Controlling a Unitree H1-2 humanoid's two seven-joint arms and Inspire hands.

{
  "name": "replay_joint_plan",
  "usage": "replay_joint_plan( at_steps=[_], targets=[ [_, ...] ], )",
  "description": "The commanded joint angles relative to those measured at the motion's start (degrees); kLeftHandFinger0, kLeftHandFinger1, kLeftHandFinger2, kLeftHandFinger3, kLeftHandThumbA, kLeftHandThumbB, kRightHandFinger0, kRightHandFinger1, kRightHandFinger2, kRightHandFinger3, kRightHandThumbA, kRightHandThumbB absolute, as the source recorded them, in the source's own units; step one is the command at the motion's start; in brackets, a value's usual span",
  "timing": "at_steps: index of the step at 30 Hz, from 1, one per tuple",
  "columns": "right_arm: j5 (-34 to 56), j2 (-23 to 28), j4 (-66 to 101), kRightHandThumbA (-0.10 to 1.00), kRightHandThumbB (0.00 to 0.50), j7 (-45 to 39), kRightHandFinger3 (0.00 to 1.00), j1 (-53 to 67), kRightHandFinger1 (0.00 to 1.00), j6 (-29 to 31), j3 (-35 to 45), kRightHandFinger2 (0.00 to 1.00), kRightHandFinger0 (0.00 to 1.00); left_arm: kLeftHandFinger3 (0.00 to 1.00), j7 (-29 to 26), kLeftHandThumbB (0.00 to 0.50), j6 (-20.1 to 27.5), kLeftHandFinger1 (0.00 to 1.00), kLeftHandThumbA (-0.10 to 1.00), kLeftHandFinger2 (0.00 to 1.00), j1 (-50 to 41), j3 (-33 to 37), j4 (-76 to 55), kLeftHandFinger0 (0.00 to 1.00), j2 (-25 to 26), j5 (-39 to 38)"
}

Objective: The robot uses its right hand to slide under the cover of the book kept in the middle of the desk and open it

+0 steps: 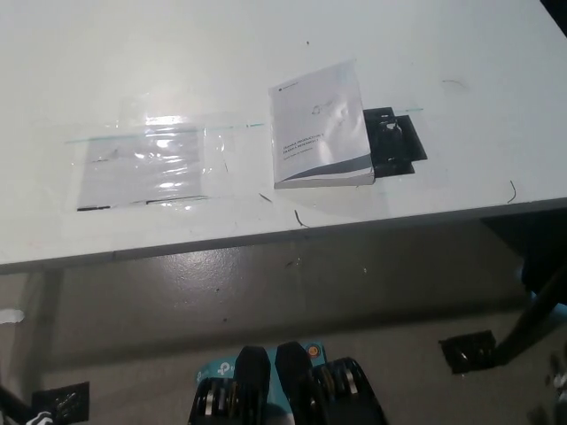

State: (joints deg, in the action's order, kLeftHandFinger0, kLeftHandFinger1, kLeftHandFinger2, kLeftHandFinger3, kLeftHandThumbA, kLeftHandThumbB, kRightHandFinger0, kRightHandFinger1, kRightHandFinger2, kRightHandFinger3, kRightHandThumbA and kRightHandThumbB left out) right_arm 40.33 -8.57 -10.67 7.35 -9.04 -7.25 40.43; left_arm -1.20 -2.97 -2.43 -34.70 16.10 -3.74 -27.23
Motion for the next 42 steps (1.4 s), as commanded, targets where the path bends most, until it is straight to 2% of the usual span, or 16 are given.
replay_joint_plan(
  at_steps=[1, 6, 10, 11, 12, 14, 16, 17, 24, 26, 27, 29, 31, 35, 36, 42],
  targets=[
    [7.0, 2.6, 4.9, 1.0, 0.215, 6.2, 1.0, -5.3, 0.68, -3.1, 2.0, 0.79, 0.62, 0.79, 1.1, 0.207, 1.8, 0.69, 0.9, 0.73, 0.7, 0.1, -0.4, 0.79, 0.0, -3.6],
    [7.9, 5.6, 7.5, 1.0, 0.224, 10.0, 1.0, -9.9, 0.69, -5.3, 2.1, 0.82, 0.6, 0.83, 1.1, 0.201, 1.8, 0.69, 0.9, 0.76, 0.7, 0.6, -0.3, 0.79, 0.4, -4.3],
    [7.1, 8.1, 9.9, 1.0, 0.225, 11.8, 1.0, -14.0, 0.65, -7.3, 0.3, 0.75, 0.57, 0.81, 0.6, 0.194, 1.4, 0.7, 0.89, 0.74, 0.7, 0.6, -0.1, 0.8, 0.5, -4.9],
    [7.1, 8.6, 10.3, 1.0, 0.269, 12.0, 1.0, -15.6, 0.64, -7.6, -0.2, 0.74, 0.56, 0.83, 1.0, 0.192, 1.8, 0.71, 0.91, 0.75, 0.6, 0.8, 0.1, 0.81, 0.6, -4.8],
    [7.2, 8.9, 10.5, 1.0, 0.269, 12.2, 1.0, -16.3, 0.64, -7.8, -0.4, 0.74, 0.56, 0.83, 1.1, 0.192, 2.0, 0.71, 0.91, 0.75, 0.5, 0.9, 0.3, 0.81, 0.6, -4.8],
    [6.3, 9.3, 12.8, 1.0, 0.293, 14.6, 1.0, -19.8, 0.66, -9.4, -2.0, 0.75, 0.59, 0.84, 0.8, 0.198, 2.2, 0.7, 0.9, 0.76, 0.1, 1.0, 0.3, 0.8, 0.6, -4.6],
    [6.2, 9.7, 13.8, 1.0, 0.281, 14.4, 1.0, -21.5, 0.77, -10.4, -3.5, 0.81, 0.74, 0.83, 1.2, 0.198, 2.2, 0.71, 0.89, 0.76, -0.1, 0.9, 0.4, 0.81, 0.6, -5.3],
    [6.3, 9.8, 13.9, 1.0, 0.281, 14.5, 1.0, -21.5, 0.77, -10.5, -3.7, 0.81, 0.75, 0.84, 1.2, 0.197, 2.2, 0.71, 0.89, 0.77, -0.1, 0.9, 0.4, 0.81, 0.6, -5.3],
    [4.8, 9.3, 14.0, 1.0, 0.281, 14.7, 1.0, -27.4, 0.71, -12.0, -9.6, 0.79, 0.67, 0.83, 1.1, 0.211, 2.2, 0.71, 0.9, 0.75, 0.5, 1.3, 0.2, 0.82, 1.4, -5.6],
    [3.8, 9.2, 12.3, 1.0, 0.256, 13.7, 1.0, -28.2, 0.76, -11.3, -11.2, 0.83, 0.72, 0.84, 1.5, 0.199, 2.3, 0.73, 0.91, 0.78, 0.4, 1.6, 0.4, 0.84, 1.8, -5.4],
    [2.7, 9.0, 9.9, 1.0, 0.219, 13.2, 1.0, -29.5, 0.75, -10.9, -12.5, 0.84, 0.71, 0.84, 1.5, 0.199, 2.4, 0.74, 0.92, 0.79, 0.4, 1.6, 0.3, 0.85, 1.8, -5.4],
    [2.7, 9.2, 9.4, 1.0, 0.216, 13.2, 1.0, -29.6, 0.75, -10.7, -12.9, 0.84, 0.71, 0.84, 1.3, 0.199, 2.4, 0.74, 0.92, 0.79, 0.4, 1.8, 0.4, 0.85, 1.8, -5.4],
    [1.2, 8.1, 5.7, 1.0, 0.222, 13.4, 1.0, -30.8, 0.69, -9.7, -14.3, 0.78, 0.64, 0.84, 1.4, 0.192, 2.5, 0.73, 0.91, 0.77, 0.3, 1.6, 0.4, 0.83, 1.7, -5.8],
    [0.4, 7.1, 2.8, 1.0, 0.186, 12.2, 1.0, -30.8, 0.7, -8.5, -16.0, 0.79, 0.64, 0.84, 1.7, 0.181, 3.0, 0.73, 0.91, 0.78, 0.4, 1.9, 0.7, 0.82, 1.7, -5.7],
    [-0.6, 5.6, 2.2, 1.0, 0.176, 12.0, 1.0, -30.6, 0.72, -7.8, -17.3, 0.8, 0.62, 0.89, 1.9, 0.17, 2.7, 0.76, 0.94, 0.83, 0.3, 2.0, 0.7, 0.85, 1.9, -6.0],
    [-2.3, 2.0, -2.1, 1.0, 0.158, 10.2, 1.0, -29.9, 0.75, -5.3, -20.1, 0.83, 0.72, 0.83, 0.7, 0.184, 2.8, 0.69, 0.9, 0.76, 0.1, 2.0, 0.5, 0.78, 1.6, -5.8]
  ],
)
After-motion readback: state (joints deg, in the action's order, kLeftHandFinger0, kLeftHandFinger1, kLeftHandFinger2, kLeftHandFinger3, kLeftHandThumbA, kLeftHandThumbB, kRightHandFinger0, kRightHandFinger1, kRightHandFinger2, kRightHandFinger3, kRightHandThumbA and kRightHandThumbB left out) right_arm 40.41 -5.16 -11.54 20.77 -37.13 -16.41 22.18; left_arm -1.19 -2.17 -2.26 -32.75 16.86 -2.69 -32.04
